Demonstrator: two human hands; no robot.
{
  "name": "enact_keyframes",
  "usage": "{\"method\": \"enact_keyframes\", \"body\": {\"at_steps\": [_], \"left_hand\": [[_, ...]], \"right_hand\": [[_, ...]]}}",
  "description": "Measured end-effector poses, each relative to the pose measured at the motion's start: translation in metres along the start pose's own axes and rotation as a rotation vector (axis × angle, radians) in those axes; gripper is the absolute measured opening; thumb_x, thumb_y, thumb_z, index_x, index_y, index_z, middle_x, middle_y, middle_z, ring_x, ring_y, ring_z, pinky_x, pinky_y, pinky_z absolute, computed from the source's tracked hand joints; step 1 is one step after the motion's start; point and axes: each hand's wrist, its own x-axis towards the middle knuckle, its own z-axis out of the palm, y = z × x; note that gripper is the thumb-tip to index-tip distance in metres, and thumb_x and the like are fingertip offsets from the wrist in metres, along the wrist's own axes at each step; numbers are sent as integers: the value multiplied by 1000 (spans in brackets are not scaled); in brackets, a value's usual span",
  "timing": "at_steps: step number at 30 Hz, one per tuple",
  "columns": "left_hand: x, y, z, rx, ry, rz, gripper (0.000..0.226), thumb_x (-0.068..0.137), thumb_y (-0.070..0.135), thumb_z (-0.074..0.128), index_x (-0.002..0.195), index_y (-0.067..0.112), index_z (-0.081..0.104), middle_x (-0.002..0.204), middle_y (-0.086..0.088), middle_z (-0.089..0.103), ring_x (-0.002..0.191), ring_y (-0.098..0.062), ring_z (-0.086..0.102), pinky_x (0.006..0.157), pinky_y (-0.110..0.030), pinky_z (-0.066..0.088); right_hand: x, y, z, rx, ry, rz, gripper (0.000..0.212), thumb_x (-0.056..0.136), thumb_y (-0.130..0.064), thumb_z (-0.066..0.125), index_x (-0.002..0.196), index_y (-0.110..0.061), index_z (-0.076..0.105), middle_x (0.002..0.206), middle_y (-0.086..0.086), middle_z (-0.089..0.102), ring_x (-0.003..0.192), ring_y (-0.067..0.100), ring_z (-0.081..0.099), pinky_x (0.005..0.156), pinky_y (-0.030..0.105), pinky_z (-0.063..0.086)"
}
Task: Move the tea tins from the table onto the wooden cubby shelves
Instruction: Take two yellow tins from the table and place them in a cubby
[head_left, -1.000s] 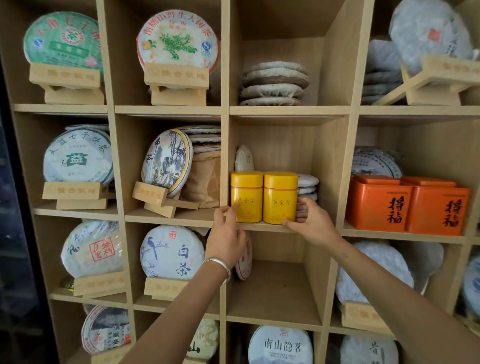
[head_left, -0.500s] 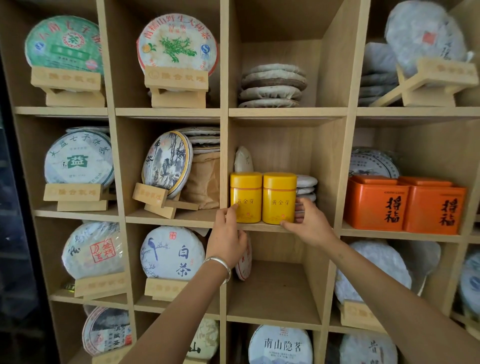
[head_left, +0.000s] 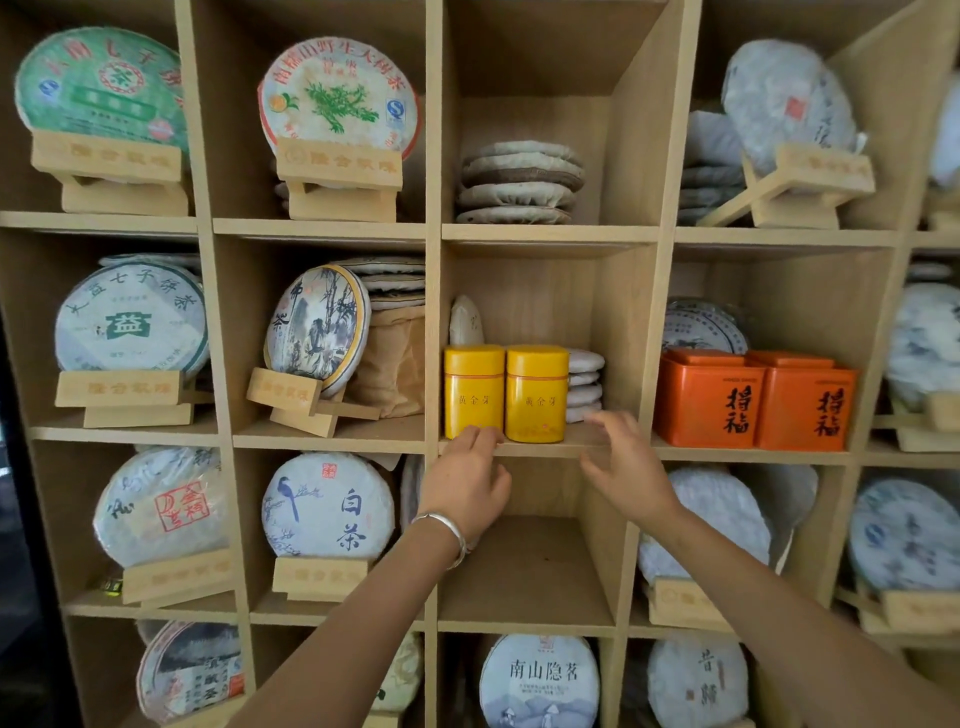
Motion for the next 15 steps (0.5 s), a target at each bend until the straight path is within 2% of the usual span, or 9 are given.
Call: {"method": "enact_keyframes", "body": {"at_steps": [5,8,12,15], "left_hand": [[0,42,18,19,-146,128,28,87,33,49,110,17,56,112,-3,56,102,-23,56,75,-32,48],[-4,84,38,1,-232,218,29,87,37,50,106,16,56,112,-6,57,102,-26,56,75,-32,46],[-20,160,59,-152,-287,332,32,87,41,50,106,17,59,109,-7,59,101,-26,56,74,-31,45],[-35,233,73,-242,-365,445,32,84,44,53,103,18,58,107,-6,59,101,-25,56,75,-34,47]], "right_hand": [[-36,8,-39,-271,-35,26,32,82,-16,67,114,-13,61,109,7,56,99,24,57,76,33,49],[-72,25,-78,-412,-7,108,29,83,-18,65,111,-13,62,109,6,58,104,25,56,68,26,43],[-137,43,-148,-543,-32,319,30,87,-21,60,115,-11,59,112,10,55,105,30,53,75,35,45],[-198,51,-212,-650,-33,436,33,87,-26,61,118,-14,57,113,8,54,102,30,55,75,36,47]]}}
